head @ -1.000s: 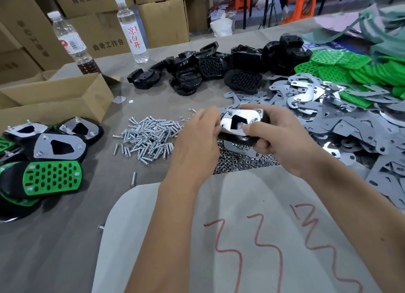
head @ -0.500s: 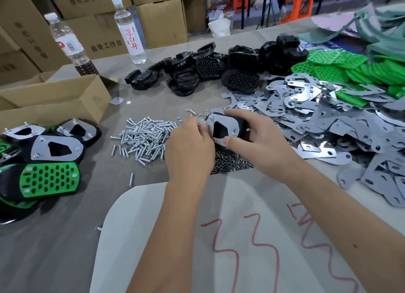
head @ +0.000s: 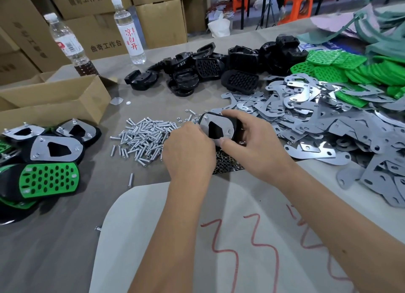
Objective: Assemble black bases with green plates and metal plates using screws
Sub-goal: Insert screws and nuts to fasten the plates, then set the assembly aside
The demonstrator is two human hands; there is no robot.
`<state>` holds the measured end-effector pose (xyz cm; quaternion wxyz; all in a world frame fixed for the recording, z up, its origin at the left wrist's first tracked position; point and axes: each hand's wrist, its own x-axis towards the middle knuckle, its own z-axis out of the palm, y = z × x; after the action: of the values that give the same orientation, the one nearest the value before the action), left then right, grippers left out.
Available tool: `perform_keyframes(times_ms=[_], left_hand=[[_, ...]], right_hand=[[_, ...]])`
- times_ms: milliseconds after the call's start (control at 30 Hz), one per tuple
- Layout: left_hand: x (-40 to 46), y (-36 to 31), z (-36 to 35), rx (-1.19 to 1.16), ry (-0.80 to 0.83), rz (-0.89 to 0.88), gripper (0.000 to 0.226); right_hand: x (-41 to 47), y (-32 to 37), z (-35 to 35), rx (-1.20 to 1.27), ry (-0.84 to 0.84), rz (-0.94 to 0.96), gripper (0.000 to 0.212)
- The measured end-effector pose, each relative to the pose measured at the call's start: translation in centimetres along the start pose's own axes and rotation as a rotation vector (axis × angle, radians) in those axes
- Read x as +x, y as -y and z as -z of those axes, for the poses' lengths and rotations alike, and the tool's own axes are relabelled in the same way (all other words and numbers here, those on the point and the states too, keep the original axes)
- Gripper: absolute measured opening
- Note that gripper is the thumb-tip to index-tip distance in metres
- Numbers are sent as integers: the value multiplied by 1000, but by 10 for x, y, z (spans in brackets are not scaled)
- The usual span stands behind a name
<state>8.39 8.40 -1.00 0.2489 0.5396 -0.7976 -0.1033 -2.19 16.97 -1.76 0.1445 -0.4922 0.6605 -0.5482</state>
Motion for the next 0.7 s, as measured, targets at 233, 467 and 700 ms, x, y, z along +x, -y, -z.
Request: perform_keyframes(times_ms=[233,467,700], left_hand=[[2,0,-3,36,-8,-213,14],[1,1,4,-50,10,-411,20],[-1,-1,7,-155,105,-585,20]], right_hand=[[9,-9,11,270,-35,-196,47],[14,-12,22,483,-118,-289,27],[17,-14,36,508,-119,-367,5]])
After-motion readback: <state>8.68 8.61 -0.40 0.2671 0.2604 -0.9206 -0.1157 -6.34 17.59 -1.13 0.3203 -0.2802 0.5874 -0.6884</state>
